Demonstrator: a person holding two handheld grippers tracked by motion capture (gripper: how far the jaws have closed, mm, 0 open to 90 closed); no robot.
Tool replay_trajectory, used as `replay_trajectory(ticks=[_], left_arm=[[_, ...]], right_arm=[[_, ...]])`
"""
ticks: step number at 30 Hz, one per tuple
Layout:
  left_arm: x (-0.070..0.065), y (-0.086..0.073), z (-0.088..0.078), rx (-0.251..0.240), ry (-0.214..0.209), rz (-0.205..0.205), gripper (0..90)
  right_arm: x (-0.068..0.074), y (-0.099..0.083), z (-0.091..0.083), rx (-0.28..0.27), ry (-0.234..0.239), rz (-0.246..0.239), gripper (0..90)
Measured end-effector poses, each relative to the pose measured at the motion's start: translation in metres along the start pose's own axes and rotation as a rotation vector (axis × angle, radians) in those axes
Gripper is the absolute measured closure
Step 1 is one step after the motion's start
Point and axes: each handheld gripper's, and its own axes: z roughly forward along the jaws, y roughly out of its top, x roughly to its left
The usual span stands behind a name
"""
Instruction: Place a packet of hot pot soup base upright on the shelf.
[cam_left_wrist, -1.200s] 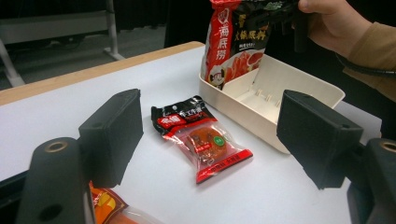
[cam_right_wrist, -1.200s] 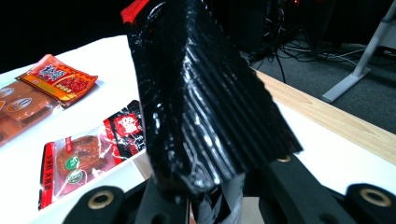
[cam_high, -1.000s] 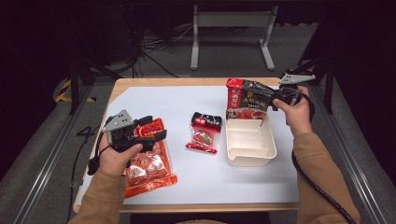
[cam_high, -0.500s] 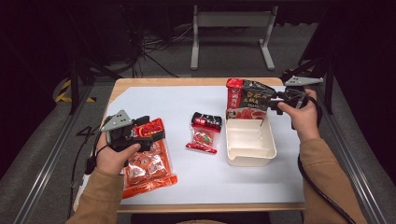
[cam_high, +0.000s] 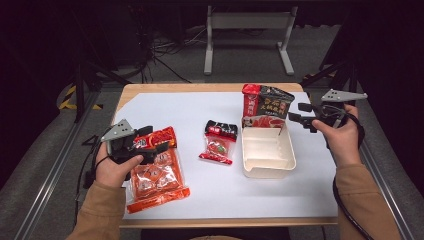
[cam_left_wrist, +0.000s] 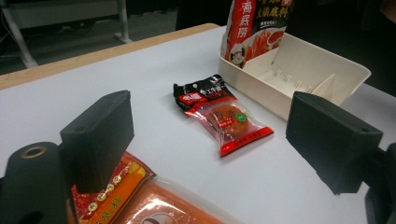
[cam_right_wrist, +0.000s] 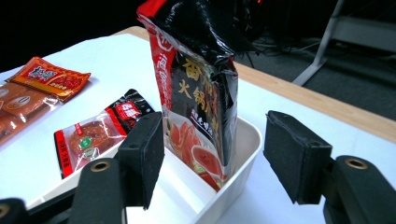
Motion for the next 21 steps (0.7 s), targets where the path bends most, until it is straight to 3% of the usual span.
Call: replay_trajectory(ticks=[4,13,21], left_arm=[[0.002,-0.001,-0.002,0.001,0.011,-0.007,15.8],[0.004,-0.002,-0.005,0.006,0.018,-0.011,15.3],[0.007,-0.002,-0.007,0.009,0.048,-0.013,13.0]], right_arm=[[0.005,-0.004,-0.012,-0.020,0.009,0.012,37.3],[0.020,-0.016,-0.024,-0.010,0.009,0.016,35.2],[0.033,-0.026,-0.029,-0.033,0.012,-0.011,32.8]])
